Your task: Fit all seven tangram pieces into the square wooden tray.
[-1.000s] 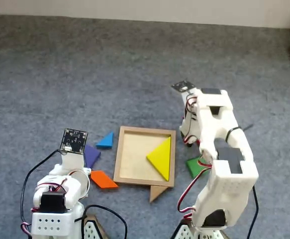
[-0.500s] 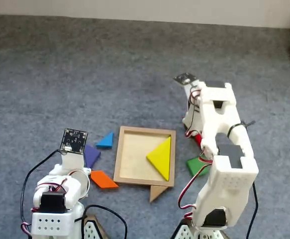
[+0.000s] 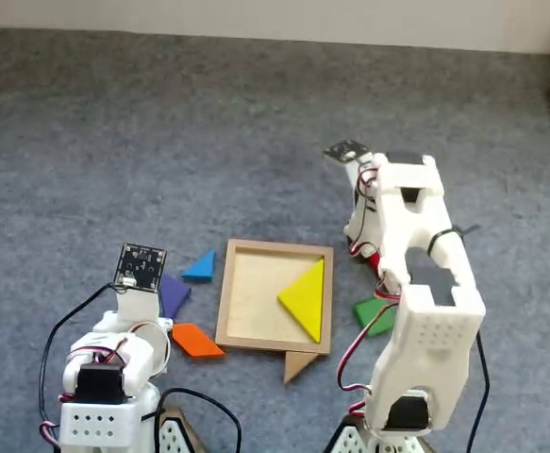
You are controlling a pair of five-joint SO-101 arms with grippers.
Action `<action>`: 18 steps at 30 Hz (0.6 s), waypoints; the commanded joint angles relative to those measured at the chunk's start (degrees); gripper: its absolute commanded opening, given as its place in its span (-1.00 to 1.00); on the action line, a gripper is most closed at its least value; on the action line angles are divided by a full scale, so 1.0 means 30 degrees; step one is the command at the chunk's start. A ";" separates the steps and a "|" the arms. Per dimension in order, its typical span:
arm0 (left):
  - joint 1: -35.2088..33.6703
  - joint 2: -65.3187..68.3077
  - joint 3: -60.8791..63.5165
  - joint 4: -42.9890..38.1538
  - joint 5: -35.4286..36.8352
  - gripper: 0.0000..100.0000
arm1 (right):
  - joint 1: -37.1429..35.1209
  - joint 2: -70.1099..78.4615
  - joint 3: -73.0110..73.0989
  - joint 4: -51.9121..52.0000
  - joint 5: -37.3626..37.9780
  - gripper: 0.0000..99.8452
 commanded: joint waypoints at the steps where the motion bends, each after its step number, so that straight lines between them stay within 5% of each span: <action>1: 0.0308 -0.0454 0.0396 0.0059 0.0088 -0.99 | -0.0337 0.0542 -0.0718 0.0220 0.0264 -0.27; 12: 0.0308 -0.0454 0.0396 0.0059 0.0088 -0.99 | -0.0132 0.0718 -0.0718 0.2359 0.0205 -0.38; 18: 0.0308 -0.0454 0.0396 0.0059 0.0088 -0.99 | -0.0132 0.0630 -0.0747 0.2476 0.0147 -0.62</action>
